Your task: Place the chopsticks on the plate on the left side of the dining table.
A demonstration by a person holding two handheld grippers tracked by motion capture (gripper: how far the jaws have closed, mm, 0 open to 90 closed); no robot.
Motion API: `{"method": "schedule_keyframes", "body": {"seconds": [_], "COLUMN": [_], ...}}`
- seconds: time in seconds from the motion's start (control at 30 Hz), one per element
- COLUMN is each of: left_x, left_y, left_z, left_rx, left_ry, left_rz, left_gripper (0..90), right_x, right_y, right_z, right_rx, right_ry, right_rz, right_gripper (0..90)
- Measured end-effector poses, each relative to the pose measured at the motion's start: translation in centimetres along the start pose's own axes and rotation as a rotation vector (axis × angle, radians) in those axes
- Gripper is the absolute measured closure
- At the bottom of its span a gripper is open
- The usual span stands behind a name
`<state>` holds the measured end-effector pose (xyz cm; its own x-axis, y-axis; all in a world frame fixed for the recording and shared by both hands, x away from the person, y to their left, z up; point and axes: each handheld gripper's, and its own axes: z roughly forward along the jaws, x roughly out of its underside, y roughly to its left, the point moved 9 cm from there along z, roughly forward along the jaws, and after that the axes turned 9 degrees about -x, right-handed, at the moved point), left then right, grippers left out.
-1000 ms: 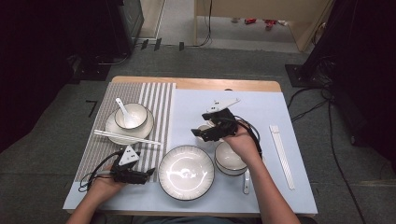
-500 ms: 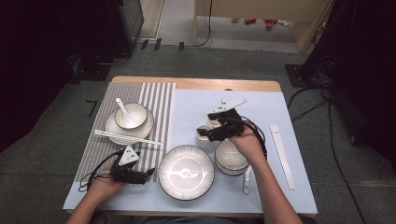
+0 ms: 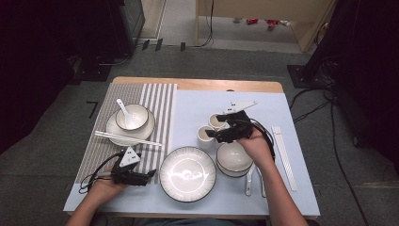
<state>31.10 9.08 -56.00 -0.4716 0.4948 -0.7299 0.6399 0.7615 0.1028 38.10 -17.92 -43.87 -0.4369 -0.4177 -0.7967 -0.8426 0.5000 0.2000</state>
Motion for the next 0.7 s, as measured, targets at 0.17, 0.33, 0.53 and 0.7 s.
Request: {"method": "schedule_keyframes", "body": {"seconds": [0.17, 0.33, 0.53, 0.7], "left_x": [0.0, 0.0, 0.0, 0.0], "left_y": [0.0, 0.0, 0.0, 0.0], "left_z": [0.0, 0.0, 0.0, 0.0], "left_rx": [0.0, 0.0, 0.0, 0.0], "left_ry": [0.0, 0.0, 0.0, 0.0], "left_rz": [-0.001, 0.0, 0.0, 0.0], "left_gripper": [14.0, 14.0, 14.0, 14.0], "right_x": [0.2, 0.6, 1.0, 1.4], "right_y": [-0.3, -0.6, -1.0, -1.3], "right_z": [-0.4, -0.8, -1.3, -1.7], "right_rx": [0.005, 0.014, 0.019, 0.029], "right_ry": [-0.004, -0.005, -0.008, -0.011], "right_rz": [0.004, 0.012, 0.024, 0.035], "right_gripper": [25.8, 25.8, 25.8, 25.8]}}
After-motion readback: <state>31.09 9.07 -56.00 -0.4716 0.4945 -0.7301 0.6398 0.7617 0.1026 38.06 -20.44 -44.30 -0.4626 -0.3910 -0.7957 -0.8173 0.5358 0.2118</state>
